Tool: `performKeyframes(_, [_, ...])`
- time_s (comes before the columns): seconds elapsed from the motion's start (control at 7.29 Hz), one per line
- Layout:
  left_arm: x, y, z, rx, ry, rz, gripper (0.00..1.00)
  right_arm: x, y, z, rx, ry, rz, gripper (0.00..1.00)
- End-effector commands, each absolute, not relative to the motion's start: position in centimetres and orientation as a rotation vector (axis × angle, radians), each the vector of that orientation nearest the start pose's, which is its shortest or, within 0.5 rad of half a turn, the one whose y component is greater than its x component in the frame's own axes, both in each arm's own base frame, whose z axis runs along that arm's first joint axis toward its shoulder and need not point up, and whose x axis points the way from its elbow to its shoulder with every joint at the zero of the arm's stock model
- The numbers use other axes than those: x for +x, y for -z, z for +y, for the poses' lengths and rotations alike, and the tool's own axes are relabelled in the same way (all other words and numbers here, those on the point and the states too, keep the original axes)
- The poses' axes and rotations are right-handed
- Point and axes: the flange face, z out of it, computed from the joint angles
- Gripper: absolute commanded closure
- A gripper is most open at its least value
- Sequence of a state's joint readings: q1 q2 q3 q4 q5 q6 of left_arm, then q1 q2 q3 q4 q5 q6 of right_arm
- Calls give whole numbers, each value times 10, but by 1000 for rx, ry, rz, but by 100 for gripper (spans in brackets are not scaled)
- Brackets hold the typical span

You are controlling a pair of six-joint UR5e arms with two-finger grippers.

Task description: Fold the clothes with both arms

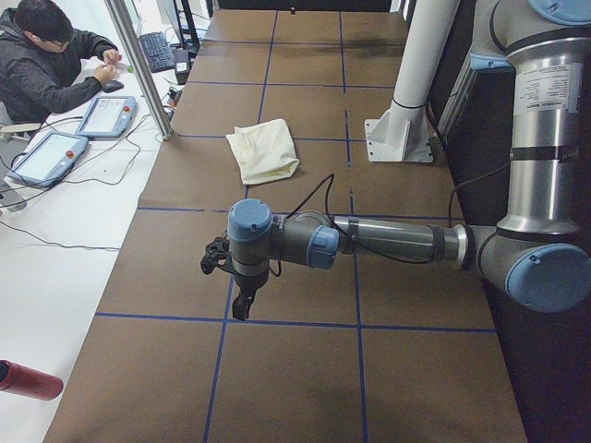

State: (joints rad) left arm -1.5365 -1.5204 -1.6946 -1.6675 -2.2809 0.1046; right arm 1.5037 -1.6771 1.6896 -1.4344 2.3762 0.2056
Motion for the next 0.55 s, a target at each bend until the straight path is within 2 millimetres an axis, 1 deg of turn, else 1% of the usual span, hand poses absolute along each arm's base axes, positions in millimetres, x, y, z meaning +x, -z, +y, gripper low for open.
performKeyframes(0.0, [-52,-615,-483,145,-74,720,0,31,-632,-459,33,-72,-817,0])
performKeyframes(0.41, [-48,-613,-483,132,-48,757,0,32,-630,-460,37,-71,-822,0])
